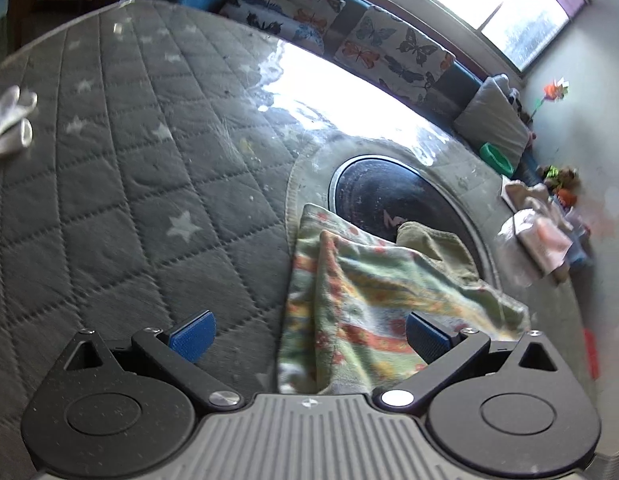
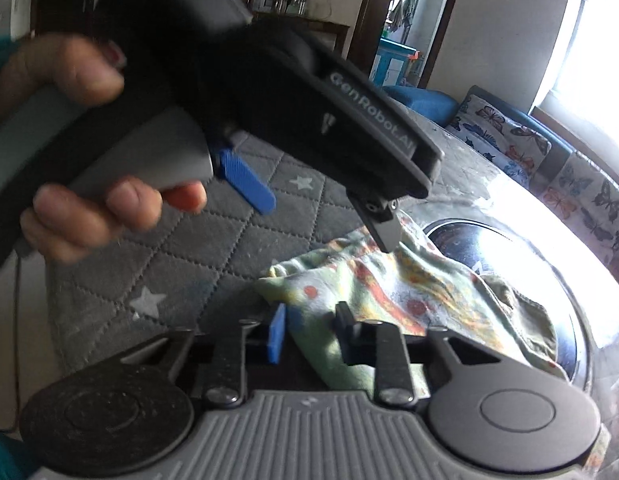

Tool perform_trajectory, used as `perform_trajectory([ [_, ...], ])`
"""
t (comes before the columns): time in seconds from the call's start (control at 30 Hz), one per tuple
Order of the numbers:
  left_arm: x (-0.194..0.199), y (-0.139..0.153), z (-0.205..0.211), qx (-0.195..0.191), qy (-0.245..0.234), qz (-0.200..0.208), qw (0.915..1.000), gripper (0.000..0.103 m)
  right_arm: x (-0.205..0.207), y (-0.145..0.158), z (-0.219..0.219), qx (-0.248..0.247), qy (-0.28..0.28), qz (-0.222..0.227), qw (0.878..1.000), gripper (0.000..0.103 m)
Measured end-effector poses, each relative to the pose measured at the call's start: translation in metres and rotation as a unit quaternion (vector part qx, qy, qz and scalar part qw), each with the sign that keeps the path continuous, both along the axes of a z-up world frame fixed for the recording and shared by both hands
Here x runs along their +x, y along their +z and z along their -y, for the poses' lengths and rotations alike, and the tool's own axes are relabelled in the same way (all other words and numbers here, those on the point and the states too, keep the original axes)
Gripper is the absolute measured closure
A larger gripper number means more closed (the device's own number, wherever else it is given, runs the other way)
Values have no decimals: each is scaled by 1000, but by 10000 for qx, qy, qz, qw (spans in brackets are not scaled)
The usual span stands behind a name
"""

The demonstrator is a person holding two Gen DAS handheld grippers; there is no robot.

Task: Fold clothes
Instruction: 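Bring both grippers to the folded shirt's edge and close the right gripper on it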

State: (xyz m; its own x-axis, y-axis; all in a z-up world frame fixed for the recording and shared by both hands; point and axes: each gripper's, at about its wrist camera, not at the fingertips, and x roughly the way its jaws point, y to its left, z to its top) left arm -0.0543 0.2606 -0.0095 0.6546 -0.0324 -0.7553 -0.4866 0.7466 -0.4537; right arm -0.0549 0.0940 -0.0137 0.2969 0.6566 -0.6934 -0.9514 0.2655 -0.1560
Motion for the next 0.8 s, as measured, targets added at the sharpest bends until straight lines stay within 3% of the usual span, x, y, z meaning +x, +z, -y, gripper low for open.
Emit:
perform_trajectory([
  [0.23,4,-8,-5,-662,205,93,9976,0,25,17,19,623,-325,-694,9951,90],
  [0.4,13,-14,-2,-1009,94,190,9947,2,37,28,36,969,-494,-992,9891,93],
  [0.47,15,-14,1,-1040,32,249,9943,5,39,31,42,1072,-502,-1051,9874,101],
  [0.57,17,-15,5,-1044,-15,352,9939,12,40,39,51,1200,-503,-1045,9860,102],
  [0.7,17,-15,5,-956,-11,397,9946,20,42,38,51,1010,-389,-975,9893,101],
  [0.8,17,-16,-1,-1035,74,367,9939,21,36,29,39,745,-318,-872,9929,86],
])
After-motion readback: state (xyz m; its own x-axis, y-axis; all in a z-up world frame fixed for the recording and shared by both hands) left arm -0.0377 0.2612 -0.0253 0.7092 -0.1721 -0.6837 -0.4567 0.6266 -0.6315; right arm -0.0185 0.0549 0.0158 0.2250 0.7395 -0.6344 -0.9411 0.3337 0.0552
